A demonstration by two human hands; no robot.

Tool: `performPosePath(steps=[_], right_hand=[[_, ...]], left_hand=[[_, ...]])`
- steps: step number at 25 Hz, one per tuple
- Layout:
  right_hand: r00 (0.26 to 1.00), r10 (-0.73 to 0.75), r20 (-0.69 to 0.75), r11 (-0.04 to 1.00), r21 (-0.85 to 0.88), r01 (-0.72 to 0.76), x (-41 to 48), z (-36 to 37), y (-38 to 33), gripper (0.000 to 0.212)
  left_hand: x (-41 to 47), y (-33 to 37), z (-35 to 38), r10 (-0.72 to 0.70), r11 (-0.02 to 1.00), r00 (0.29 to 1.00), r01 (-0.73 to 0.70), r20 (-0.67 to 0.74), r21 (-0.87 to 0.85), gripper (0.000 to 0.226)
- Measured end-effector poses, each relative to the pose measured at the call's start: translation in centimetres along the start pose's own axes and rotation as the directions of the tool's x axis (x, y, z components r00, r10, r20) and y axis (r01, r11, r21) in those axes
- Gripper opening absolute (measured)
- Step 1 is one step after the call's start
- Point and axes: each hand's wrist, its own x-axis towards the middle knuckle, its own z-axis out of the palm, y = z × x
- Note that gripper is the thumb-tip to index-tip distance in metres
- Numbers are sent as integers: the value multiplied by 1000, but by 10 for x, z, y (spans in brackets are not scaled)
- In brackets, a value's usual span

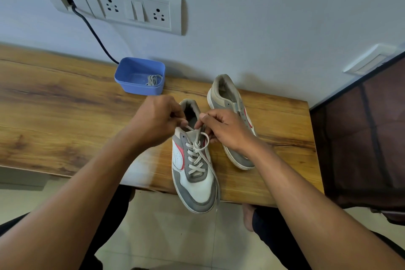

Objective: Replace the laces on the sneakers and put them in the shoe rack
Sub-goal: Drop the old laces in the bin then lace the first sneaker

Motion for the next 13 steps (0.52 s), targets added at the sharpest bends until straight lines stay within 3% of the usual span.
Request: performPosePath(steps=[4, 8, 11, 13], right_hand=[[999, -32, -23, 999, -39, 32, 0, 0, 0, 29], [996, -77, -39, 989, -131, 71, 0, 0, 3, 30], [996, -77, -42, 991, -109, 72, -1, 0, 2, 31], [996, -81, -48, 990, -121, 75, 0, 1, 2, 31]], left_hand=[[-3, 1, -3, -96, 995, 987, 100, 131, -29, 11], [0, -11, -19, -207, 976, 978, 209, 32, -69, 12], [-5, -10, -21, -165, 965, 962, 204, 220, -167, 10], [-7, -3, -13, -141, 951, 956, 203, 257, -232, 13]])
